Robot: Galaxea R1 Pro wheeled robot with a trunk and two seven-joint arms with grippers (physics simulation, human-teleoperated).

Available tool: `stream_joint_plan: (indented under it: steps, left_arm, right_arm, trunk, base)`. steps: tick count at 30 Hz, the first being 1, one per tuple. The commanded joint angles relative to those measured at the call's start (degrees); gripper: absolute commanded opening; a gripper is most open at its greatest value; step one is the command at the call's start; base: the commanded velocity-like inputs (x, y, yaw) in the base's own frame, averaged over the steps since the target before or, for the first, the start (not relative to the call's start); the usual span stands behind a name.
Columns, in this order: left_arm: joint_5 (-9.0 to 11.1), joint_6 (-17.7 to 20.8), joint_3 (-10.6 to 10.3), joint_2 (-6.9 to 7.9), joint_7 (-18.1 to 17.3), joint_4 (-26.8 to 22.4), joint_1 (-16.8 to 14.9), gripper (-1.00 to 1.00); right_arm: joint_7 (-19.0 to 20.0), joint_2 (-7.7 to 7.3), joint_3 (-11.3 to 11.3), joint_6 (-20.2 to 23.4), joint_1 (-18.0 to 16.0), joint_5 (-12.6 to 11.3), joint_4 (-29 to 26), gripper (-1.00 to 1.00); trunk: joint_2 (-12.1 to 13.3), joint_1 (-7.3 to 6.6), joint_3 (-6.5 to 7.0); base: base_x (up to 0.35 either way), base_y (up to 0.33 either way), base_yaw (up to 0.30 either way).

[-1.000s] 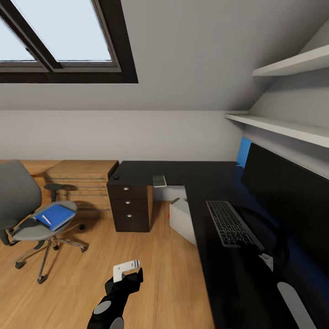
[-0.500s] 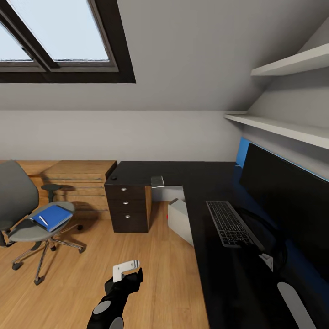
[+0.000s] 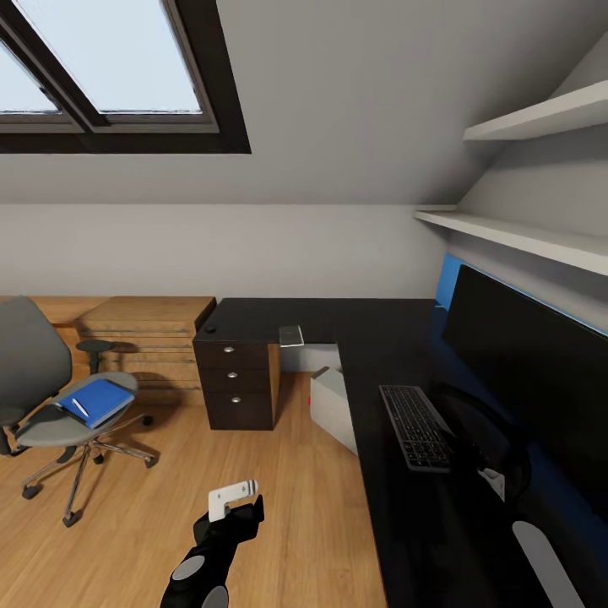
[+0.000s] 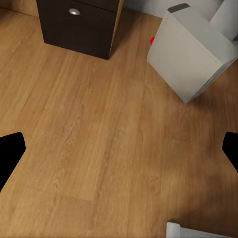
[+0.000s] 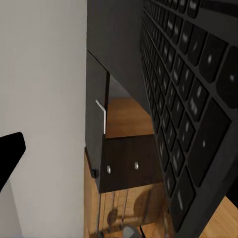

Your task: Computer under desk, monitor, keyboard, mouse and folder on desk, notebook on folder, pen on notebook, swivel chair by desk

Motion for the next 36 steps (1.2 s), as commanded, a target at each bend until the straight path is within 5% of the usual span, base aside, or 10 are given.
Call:
stream_joint_plan:
  steps: [1, 20, 36]
  left_arm:
    - [0.44, 0.14, -0.07, 0.01, 0.47, -0.08, -0.05, 1.0]
    - [0.39, 0.14, -0.07, 0.01, 0.38, -0.32, -0.05, 1.0]
    - [0.43, 0.14, 0.12, -0.01, 0.38, -1.69, -0.05, 1.0]
  right_arm:
    - [-0.37, 0.01, -0.08, 0.25, -0.07, -0.56, -0.1, 1.0]
    - [-0.33, -0.02, -0.17, 0.25, -0.06, -0.56, -0.04, 1.0]
    - [-0.71, -0.08, -0.17, 0.24, -0.16, -0.56, 0.55, 1.0]
  trunk:
    - [-0.06, 0.01, -0.08]
    - [-0.06, 0.01, -0.08]
    - [-6.48, 3.52, -2.95]
  base:
    - [0.0, 0.0, 0.0]
    - [-0.052, -0.038, 0.0]
    - [0.0, 0.0, 0.0]
